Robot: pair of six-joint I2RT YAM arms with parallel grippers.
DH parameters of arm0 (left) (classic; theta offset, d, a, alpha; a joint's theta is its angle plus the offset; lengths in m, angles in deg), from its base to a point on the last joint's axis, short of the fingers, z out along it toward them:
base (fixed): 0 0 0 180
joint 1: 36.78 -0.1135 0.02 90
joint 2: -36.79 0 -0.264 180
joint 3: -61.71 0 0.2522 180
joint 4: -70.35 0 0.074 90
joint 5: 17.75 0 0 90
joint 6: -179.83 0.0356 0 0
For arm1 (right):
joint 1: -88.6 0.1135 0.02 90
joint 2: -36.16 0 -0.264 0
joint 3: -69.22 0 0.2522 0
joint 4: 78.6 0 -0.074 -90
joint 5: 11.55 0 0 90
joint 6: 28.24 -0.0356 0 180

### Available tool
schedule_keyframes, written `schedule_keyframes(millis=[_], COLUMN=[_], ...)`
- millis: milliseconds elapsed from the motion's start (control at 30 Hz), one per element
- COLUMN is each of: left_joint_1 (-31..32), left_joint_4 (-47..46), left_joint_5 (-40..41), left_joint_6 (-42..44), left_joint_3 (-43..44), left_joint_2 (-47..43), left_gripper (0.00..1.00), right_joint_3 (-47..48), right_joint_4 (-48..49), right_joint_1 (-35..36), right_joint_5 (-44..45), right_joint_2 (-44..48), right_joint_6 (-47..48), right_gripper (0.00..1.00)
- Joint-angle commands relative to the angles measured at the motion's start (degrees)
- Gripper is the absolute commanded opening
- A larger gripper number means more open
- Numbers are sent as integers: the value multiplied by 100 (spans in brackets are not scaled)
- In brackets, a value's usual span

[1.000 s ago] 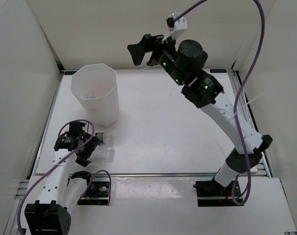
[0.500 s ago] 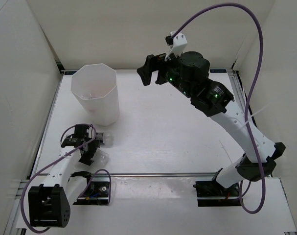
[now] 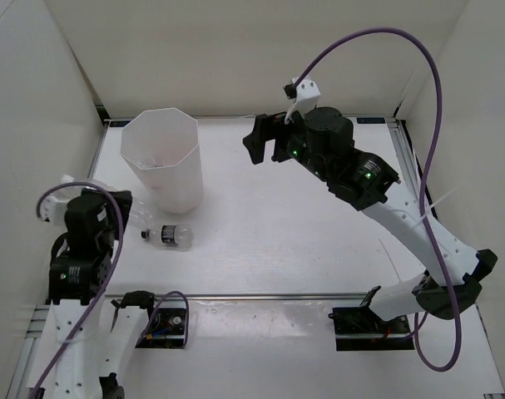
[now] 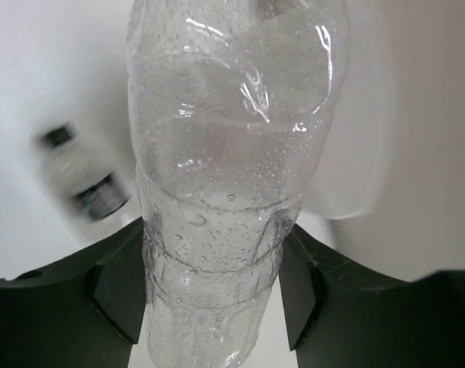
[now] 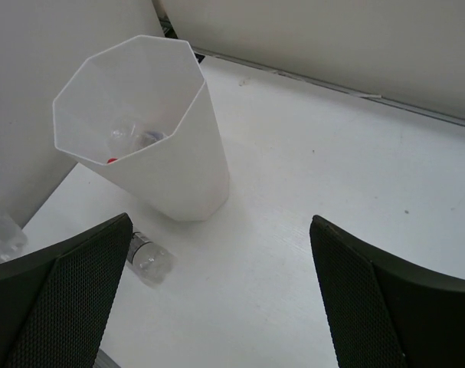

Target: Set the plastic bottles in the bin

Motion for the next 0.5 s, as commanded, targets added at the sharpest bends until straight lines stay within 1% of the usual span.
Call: schedule_keyframes(millis=[0,33,67,100,133,200,233,267,333,400,433,467], left_joint_1=[30,30,30,30,30,30,30,30,83,171,232,233], left_joint_4=[-718,-1044,-1656,-1880,-2013,-2076,-2076,-2076,-2259,-2313,-2313,-2191], left_joint_5=[539,539,539,479,417,416,416,416,503,565,566,453], left_joint_6=[844,977,1239,1372,1522,1968,2102,2199,2384,2507,2594,2595], left_joint_3=[588,815,939,1080,1472,1931,2142,2510,2845,2996,3067,3206], left_joint_2=[50,156,305,498,1013,1621,1920,2419,2948,3232,3355,3443], left_gripper=[62,64,65,65,67,70,70,71,71,73,76,99], right_joint_3=[-178,-179,-179,-179,-179,-126,-126,-126,-126,-126,-178,-231], right_joint_4=[83,83,83,83,83,83,31,31,-39,-40,-109,-110], right_joint_1=[24,-28,-29,-29,-29,-29,-29,-29,-29,-29,-29,-29], right_joint_5=[140,140,140,140,140,140,140,140,201,289,290,377], right_joint_2=[185,185,185,185,185,185,185,185,237,299,299,430], right_joint_6=[-198,-276,-277,-277,-277,-277,-277,-225,-224,-224,-224,-224], right_gripper=[100,100,100,100,100,100,100,100,100,100,100,100])
